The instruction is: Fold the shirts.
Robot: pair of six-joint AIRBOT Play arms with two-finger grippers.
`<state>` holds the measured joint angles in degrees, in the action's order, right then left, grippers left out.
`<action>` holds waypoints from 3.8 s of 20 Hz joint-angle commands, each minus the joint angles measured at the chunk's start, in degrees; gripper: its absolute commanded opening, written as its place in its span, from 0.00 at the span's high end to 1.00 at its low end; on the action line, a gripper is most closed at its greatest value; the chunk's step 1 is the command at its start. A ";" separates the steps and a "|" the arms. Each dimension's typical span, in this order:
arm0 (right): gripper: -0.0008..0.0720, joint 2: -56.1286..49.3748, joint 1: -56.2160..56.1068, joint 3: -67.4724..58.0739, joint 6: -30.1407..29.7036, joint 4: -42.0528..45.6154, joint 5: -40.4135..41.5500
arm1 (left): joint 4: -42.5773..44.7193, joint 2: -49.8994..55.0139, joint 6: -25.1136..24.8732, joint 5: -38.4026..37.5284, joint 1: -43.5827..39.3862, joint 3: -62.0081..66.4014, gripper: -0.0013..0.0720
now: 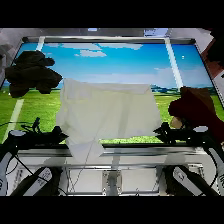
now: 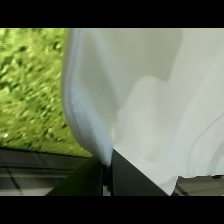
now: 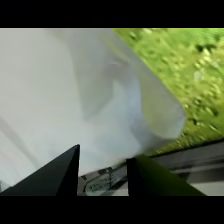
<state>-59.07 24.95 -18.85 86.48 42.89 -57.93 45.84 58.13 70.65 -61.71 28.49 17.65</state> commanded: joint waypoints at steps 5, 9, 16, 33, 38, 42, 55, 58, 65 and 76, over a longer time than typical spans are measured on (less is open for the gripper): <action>0.81 0.02 -0.07 1.75 -0.83 -5.44 7.28 | 0.00 0.02 -0.22 -0.26 -0.02 0.04 0.96; 0.95 0.04 0.00 -0.26 -14.45 -14.01 2.38 | -3.21 -0.22 -3.85 -4.50 0.02 4.79 0.96; 0.95 6.49 0.13 -24.61 -31.45 -30.75 -11.28 | -15.85 -4.50 -8.68 -13.55 0.11 41.72 0.96; 0.95 30.42 0.07 -73.13 -18.56 9.22 -8.61 | 3.28 -13.33 0.72 -9.46 0.09 92.70 0.97; 0.95 16.48 -0.61 -64.65 -21.62 -9.22 -16.52 | -6.73 -4.79 1.66 -25.42 -3.56 81.20 0.97; 0.95 4.50 -8.50 -54.38 -26.05 -7.13 -12.92 | 8.07 -0.24 -1.66 -15.67 -18.05 58.75 0.97; 0.95 -18.34 -17.66 -47.28 -24.74 3.82 15.02 | 24.92 21.44 12.02 18.18 -24.55 47.67 0.97; 0.95 -17.75 -14.67 -47.39 -24.33 3.82 10.36 | 24.70 19.98 11.54 8.87 -24.28 51.30 0.97; 0.95 -17.77 -15.17 -46.95 -21.94 14.62 -4.44 | 28.26 19.54 9.73 -5.84 -24.28 46.40 0.97; 0.95 -18.36 -15.43 -31.45 -21.55 12.35 7.76 | 27.23 22.32 9.01 -4.37 -24.33 41.88 0.97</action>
<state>-77.19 9.54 -53.45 64.84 56.84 -54.65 73.47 79.55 79.90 -66.06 4.14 60.18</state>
